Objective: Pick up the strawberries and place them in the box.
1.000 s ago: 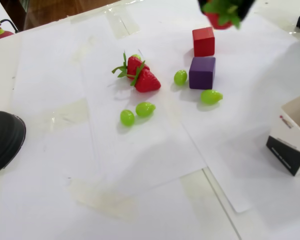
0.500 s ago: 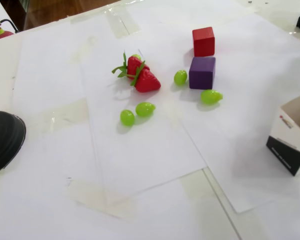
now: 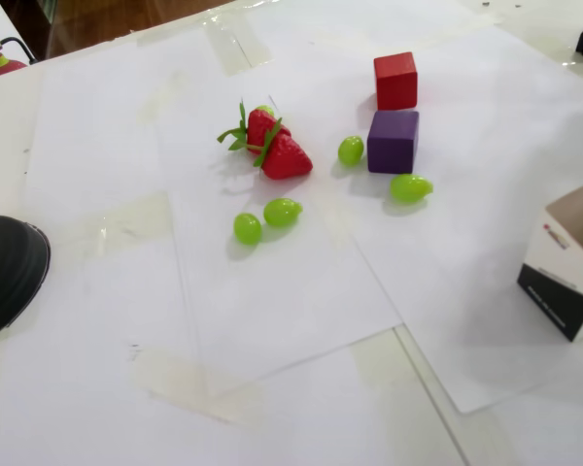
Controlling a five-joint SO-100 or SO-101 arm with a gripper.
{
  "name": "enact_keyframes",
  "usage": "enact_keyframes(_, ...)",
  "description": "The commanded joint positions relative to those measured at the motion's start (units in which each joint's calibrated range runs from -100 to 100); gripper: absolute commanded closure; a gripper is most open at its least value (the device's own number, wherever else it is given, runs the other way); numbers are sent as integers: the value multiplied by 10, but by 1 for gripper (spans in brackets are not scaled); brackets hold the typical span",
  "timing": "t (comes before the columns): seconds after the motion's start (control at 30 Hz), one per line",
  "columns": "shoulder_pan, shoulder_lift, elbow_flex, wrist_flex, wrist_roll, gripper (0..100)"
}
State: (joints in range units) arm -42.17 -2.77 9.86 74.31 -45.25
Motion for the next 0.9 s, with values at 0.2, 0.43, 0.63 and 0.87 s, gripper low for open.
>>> enact_keyframes(0.2,8,-5,-2,-38,14,70)
enact_keyframes(0.43,8,-8,-3,-45,16,68)
enact_keyframes(0.63,42,-32,-7,-39,19,77)
enact_keyframes(0.87,215,-65,-5,-30,69,79)
